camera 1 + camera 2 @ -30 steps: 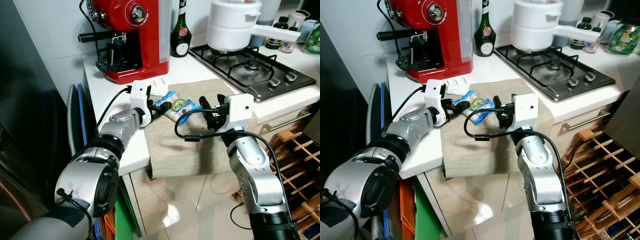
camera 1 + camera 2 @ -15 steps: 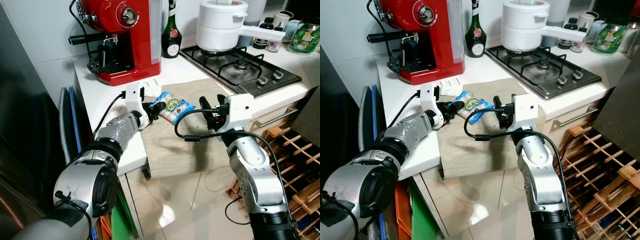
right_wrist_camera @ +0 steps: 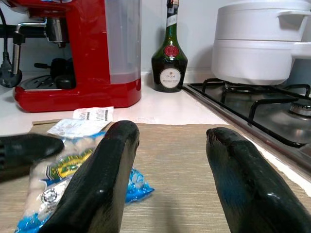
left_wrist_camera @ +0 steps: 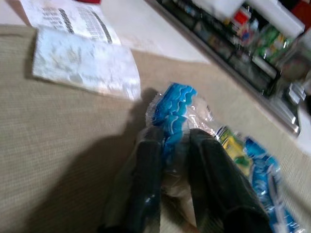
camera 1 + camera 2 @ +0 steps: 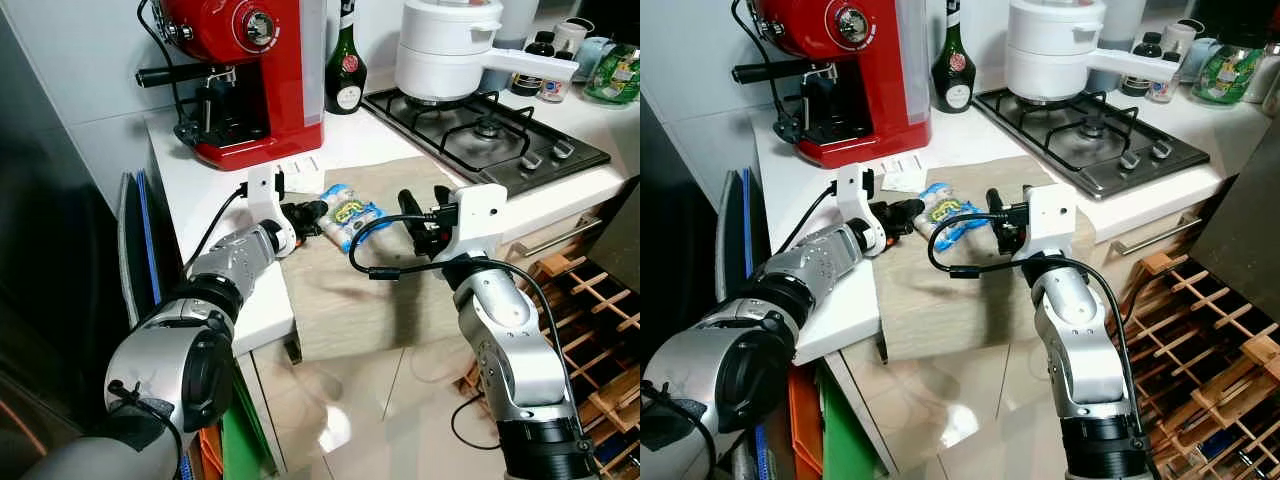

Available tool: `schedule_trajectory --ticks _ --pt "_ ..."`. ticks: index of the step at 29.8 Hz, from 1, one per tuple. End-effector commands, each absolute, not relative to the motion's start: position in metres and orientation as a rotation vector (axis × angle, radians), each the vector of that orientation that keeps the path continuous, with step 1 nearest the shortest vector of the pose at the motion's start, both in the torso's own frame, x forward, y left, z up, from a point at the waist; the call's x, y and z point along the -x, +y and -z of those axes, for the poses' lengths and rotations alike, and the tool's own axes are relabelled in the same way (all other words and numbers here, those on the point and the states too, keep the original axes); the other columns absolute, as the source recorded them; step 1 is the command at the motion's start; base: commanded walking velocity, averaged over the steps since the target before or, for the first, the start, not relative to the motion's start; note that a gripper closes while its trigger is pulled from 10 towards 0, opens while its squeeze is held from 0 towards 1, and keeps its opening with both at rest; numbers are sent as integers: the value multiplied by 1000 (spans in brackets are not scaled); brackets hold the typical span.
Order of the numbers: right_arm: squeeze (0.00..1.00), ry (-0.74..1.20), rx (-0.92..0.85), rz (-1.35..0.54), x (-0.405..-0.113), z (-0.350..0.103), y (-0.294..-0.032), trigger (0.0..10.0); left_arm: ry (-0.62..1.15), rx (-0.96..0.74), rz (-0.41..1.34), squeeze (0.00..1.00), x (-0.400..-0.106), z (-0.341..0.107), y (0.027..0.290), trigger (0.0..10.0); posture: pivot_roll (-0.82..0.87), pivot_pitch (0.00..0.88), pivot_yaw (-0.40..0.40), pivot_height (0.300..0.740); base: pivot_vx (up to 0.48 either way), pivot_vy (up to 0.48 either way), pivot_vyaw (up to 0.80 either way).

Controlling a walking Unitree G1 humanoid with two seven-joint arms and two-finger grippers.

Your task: Restocking fridge

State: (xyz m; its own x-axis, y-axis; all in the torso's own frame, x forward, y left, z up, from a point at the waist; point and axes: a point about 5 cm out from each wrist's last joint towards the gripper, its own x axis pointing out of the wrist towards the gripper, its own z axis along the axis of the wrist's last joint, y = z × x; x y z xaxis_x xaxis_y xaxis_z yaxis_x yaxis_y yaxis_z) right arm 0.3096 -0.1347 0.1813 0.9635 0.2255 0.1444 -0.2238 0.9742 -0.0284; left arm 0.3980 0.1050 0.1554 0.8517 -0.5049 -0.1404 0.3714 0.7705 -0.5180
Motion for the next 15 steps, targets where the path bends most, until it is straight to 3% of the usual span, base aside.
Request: schedule_trajectory --ticks 1,7,15 --pt "0 -159 -1 -240 -313 -186 -132 10000 220 549 474 0 -405 -175 109 0 -195 0 57 740 0 0 0" --pt "0 -159 -3 -242 -314 -186 -132 10000 111 621 526 0 -410 -202 112 0 -195 0 58 740 0 0 0" --pt "0 -92 -126 -230 -324 -181 -140 10000 -29 524 686 0 -410 -242 108 0 -175 0 53 740 0 0 0"
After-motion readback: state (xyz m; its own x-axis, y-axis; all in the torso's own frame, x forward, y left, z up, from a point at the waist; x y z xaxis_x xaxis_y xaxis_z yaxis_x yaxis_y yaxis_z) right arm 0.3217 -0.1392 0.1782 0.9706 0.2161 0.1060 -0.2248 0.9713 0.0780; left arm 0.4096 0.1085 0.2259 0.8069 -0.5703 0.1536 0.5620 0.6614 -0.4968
